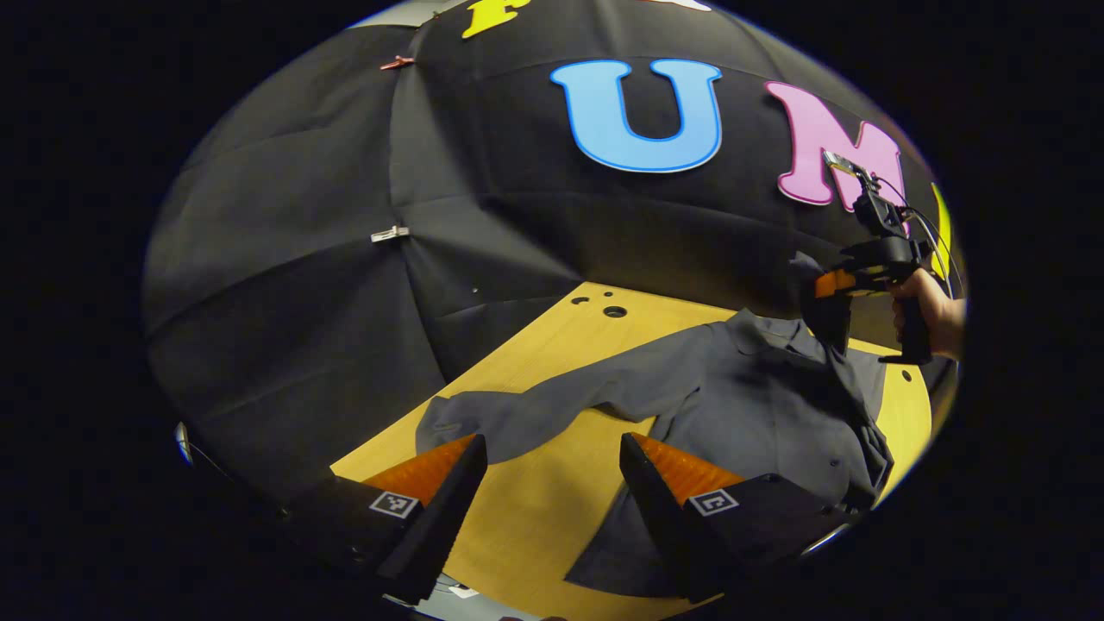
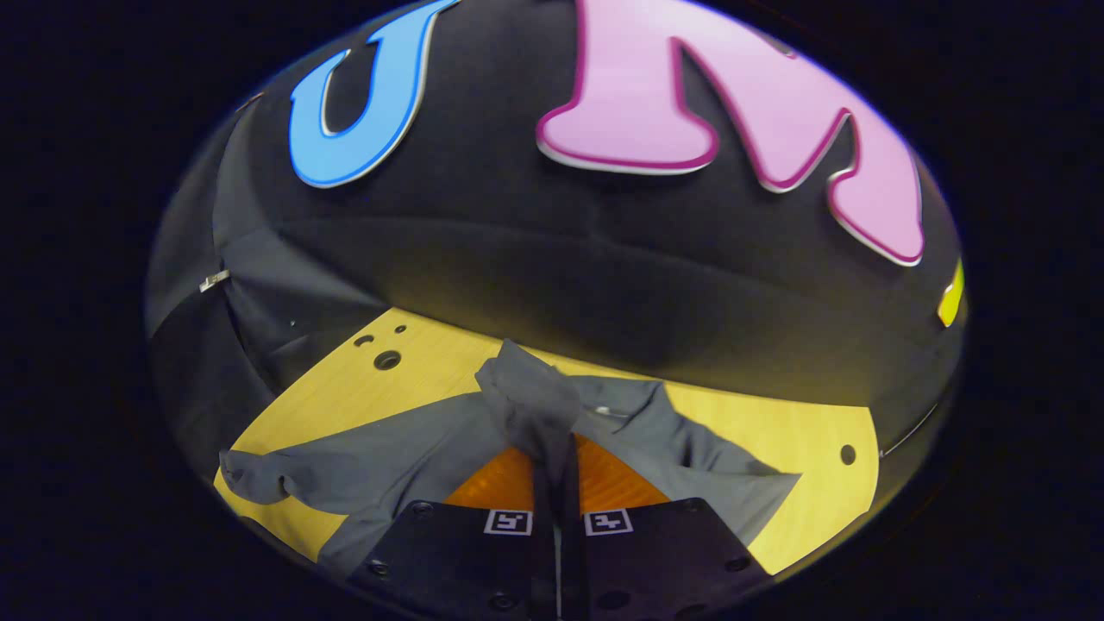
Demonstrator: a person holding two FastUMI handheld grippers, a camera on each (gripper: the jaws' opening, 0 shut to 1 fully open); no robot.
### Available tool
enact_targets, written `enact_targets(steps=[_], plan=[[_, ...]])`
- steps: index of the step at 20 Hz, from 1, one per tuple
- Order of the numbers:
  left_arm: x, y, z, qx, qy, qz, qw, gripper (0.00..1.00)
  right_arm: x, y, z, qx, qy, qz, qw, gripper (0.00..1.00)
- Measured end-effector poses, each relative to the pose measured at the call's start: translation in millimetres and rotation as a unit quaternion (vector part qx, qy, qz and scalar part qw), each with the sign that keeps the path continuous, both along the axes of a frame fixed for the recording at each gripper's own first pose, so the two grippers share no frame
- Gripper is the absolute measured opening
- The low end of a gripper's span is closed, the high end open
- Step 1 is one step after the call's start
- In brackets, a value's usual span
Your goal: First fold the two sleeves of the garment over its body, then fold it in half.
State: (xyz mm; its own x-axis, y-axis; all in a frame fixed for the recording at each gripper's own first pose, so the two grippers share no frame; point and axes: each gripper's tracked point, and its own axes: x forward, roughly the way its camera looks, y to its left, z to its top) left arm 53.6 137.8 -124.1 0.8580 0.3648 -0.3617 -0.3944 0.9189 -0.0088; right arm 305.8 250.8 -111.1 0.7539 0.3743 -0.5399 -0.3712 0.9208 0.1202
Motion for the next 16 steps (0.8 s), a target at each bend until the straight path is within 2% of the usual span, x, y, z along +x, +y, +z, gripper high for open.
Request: enact_targets(steps=[4,10,13,14,16], plan=[[-6.6,26.7,-8.9,-0.007,0.005,0.033,0.999,0.98,-8.9,54.5,-27.0,0.010,0.032,0.021,0.999,0.07],[-11.3,52.8,-21.9,-0.045,0.008,0.067,0.997,0.98,-22.0,95.3,-71.1,0.012,0.072,0.020,0.997,0.12],[-12.4,73.5,-27.5,-0.039,0.010,0.065,0.997,0.98,-32.6,99.4,-83.7,0.031,0.093,0.011,0.995,0.24],[-13.4,84.9,-29.0,-0.037,0.013,0.068,0.997,0.98,-37.5,94.7,-80.7,0.034,0.090,0.011,0.995,0.31],[-15.6,105.3,-32.0,-0.046,0.013,0.080,0.996,0.98,-42.6,78.8,-71.5,0.030,0.079,0.013,0.996,0.65]])
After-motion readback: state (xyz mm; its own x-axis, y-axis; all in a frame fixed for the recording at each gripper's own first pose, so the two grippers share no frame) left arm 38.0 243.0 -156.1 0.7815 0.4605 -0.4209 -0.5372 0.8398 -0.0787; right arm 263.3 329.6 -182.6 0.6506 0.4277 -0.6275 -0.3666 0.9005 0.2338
